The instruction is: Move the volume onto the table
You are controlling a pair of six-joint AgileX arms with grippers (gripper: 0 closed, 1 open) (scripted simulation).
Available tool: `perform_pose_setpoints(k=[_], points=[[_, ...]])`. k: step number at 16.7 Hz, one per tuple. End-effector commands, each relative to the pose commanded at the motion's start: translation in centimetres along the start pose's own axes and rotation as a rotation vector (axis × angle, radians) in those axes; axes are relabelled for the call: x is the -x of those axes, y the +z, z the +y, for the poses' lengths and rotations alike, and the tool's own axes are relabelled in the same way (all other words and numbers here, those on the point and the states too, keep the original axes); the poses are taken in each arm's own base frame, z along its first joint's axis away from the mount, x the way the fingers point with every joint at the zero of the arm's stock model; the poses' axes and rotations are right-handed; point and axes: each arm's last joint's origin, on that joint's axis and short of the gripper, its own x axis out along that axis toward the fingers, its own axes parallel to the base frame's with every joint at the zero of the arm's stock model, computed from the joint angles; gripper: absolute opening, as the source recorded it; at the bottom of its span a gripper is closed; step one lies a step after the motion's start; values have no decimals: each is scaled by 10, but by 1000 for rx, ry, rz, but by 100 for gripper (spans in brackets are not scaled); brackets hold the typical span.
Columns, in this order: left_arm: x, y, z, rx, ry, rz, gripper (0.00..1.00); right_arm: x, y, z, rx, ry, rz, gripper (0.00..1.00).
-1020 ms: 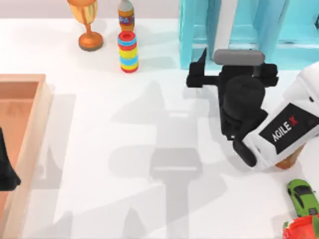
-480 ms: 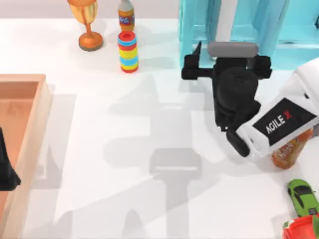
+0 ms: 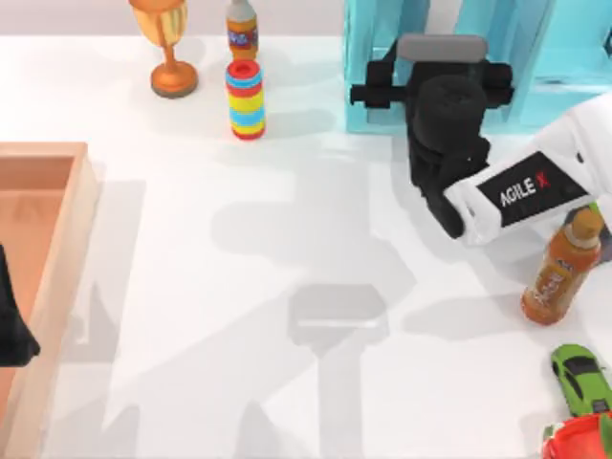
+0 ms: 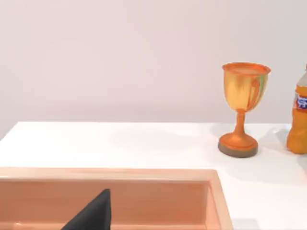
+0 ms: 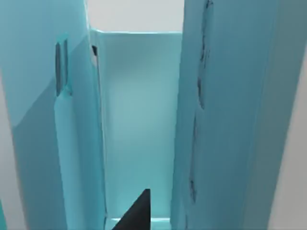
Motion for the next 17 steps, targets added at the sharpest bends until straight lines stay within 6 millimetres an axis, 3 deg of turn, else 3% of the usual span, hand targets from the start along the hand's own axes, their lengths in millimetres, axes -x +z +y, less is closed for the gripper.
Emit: perform_pose_setpoints(k=[3, 7, 17], points=[[0, 0, 0, 0, 0, 0, 100, -11, 0, -4, 0, 0, 0, 100], [0, 0, 0, 0, 0, 0, 100, -11, 0, -4, 0, 0, 0, 100], [0, 0, 0, 0, 0, 0, 100, -11, 0, -4, 0, 0, 0, 25]])
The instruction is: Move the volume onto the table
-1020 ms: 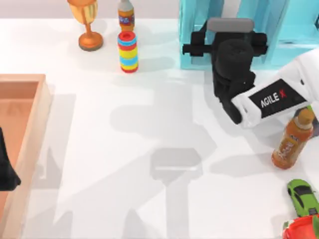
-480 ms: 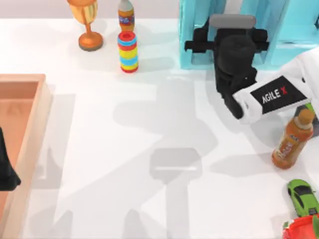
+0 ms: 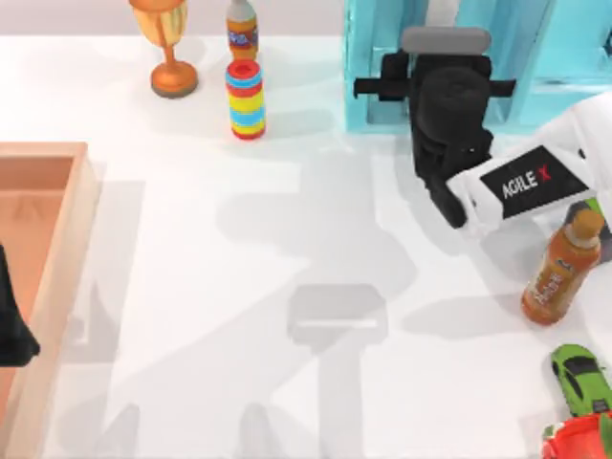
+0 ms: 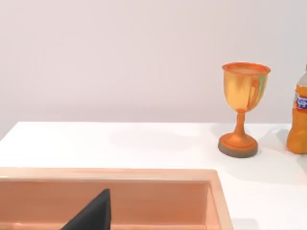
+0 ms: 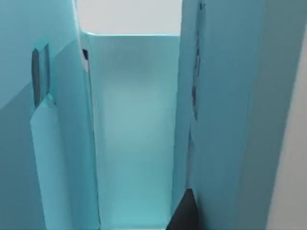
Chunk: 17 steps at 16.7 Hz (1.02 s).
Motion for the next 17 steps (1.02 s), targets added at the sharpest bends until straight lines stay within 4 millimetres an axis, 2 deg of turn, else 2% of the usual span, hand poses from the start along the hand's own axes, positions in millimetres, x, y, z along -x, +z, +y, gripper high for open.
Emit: perform_pose_setpoints(k=[3, 4, 13, 15, 17], points=[[0, 0, 0, 0, 0, 0, 100, 0, 0, 0, 0, 0, 0, 2], [0, 0, 0, 0, 0, 0, 100, 0, 0, 0, 0, 0, 0, 0], [0, 0, 0, 0, 0, 0, 100, 1, 1, 0, -1, 1, 1, 0], [0, 0, 0, 0, 0, 0, 100, 6, 9, 4, 1, 4, 8, 0], [0, 0, 0, 0, 0, 0, 100, 19, 28, 11, 4, 9, 16, 0]])
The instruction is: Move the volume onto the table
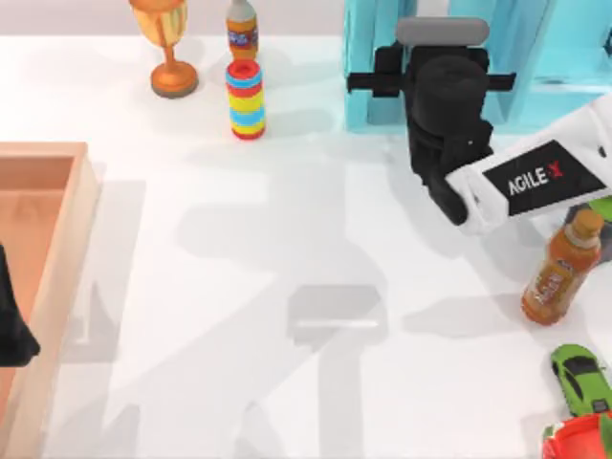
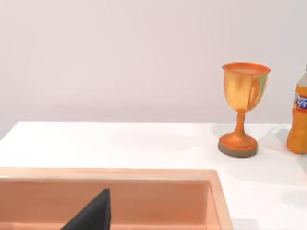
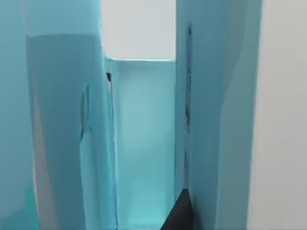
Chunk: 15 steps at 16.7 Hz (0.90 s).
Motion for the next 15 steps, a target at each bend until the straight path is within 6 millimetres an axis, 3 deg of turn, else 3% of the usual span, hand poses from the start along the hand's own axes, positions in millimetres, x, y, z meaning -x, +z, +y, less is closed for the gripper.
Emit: perform_pose_setpoints(k=[4, 9, 12, 15], points=[[0, 0, 0, 0, 0, 0, 100, 46, 68, 10, -3, 7, -3, 0], [0, 0, 0, 0, 0, 0, 100, 129, 148, 2, -24, 8, -30, 0], [0, 0, 0, 0, 0, 0, 100, 167, 166, -8, -18, 0, -26, 0], [0, 0, 0, 0, 0, 0, 100, 183, 169, -14, -6, -8, -16, 0]])
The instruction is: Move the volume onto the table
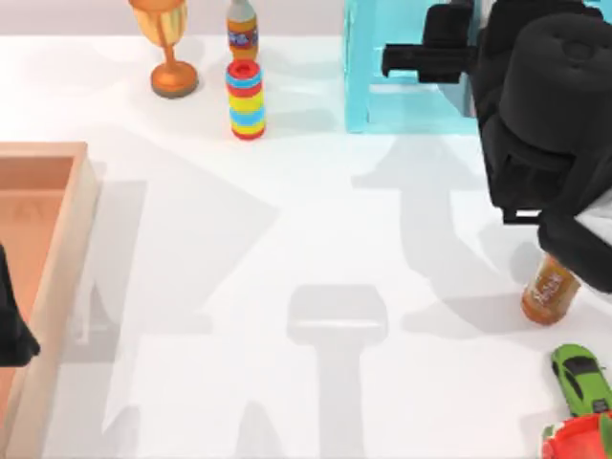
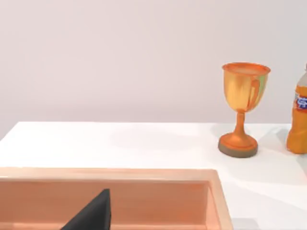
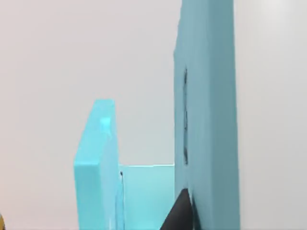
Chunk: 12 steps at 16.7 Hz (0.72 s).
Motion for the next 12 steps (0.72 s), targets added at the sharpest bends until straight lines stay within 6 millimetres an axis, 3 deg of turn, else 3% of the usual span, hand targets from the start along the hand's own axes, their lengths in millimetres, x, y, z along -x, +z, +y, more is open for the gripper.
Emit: perform_pose_setpoints(k=[6, 9, 12], points=[[0, 0, 0, 0, 0, 0, 100, -1, -2, 2, 14, -2, 2, 0], [0, 0, 0, 0, 0, 0, 100, 5, -6, 21, 117, 12, 6, 0], [0, 0, 0, 0, 0, 0, 100, 20, -24, 52, 349, 54, 34, 0]])
